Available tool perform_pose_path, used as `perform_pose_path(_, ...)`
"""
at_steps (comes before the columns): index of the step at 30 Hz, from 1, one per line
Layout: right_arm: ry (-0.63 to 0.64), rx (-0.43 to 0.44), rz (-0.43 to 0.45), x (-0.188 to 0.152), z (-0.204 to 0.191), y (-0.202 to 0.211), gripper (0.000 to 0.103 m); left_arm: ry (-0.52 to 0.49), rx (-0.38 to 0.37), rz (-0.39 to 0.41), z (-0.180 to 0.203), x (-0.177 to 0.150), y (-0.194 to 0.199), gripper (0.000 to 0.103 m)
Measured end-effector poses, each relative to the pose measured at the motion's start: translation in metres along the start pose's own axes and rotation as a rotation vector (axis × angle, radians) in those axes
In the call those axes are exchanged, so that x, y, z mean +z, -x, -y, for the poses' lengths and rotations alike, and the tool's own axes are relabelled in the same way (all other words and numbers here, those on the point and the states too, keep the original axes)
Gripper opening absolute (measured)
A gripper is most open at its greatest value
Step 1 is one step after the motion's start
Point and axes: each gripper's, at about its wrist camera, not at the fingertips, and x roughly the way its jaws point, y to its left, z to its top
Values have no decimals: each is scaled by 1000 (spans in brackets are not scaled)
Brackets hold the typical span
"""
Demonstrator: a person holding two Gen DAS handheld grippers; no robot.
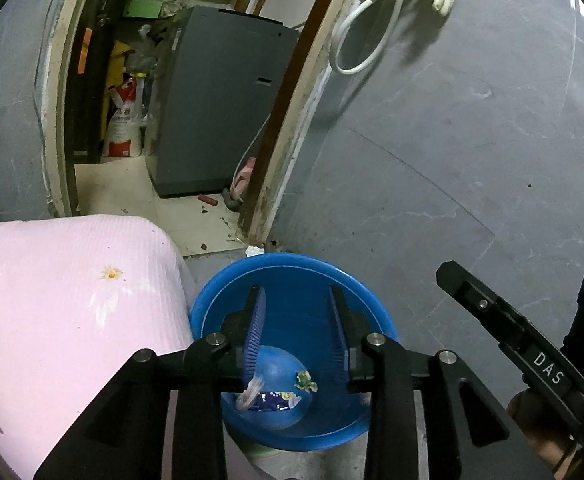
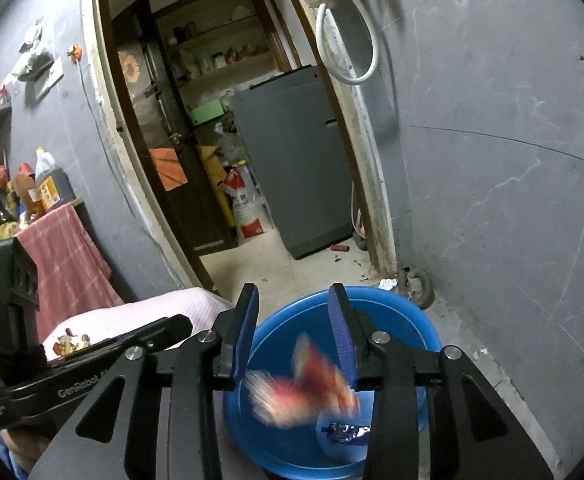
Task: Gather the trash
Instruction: 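Carry both wrappers over the blue basin and open both tools, then move both open tools back over the remaining trash on the table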
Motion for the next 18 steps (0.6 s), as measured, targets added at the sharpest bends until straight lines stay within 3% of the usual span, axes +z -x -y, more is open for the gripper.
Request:
perform_pose_path(3,-5,-3,4,1,0,1,38,11,6,10,-2,1,6,28)
perform_pose_path(9,-4,4,46,5,-2,9,50,30,26,72,-7,8,29,41)
perform_pose_path(13,17,15,88,9,-8,18,57,27,61,123,-10,16,48,59)
perform_pose_path(15,33,14,108,11,-13,21,73,20,73,145,-12,19,58,66)
perform_pose_path(18,46,32,139,15,-20,28,77,14,101,181,-15,19,76,83)
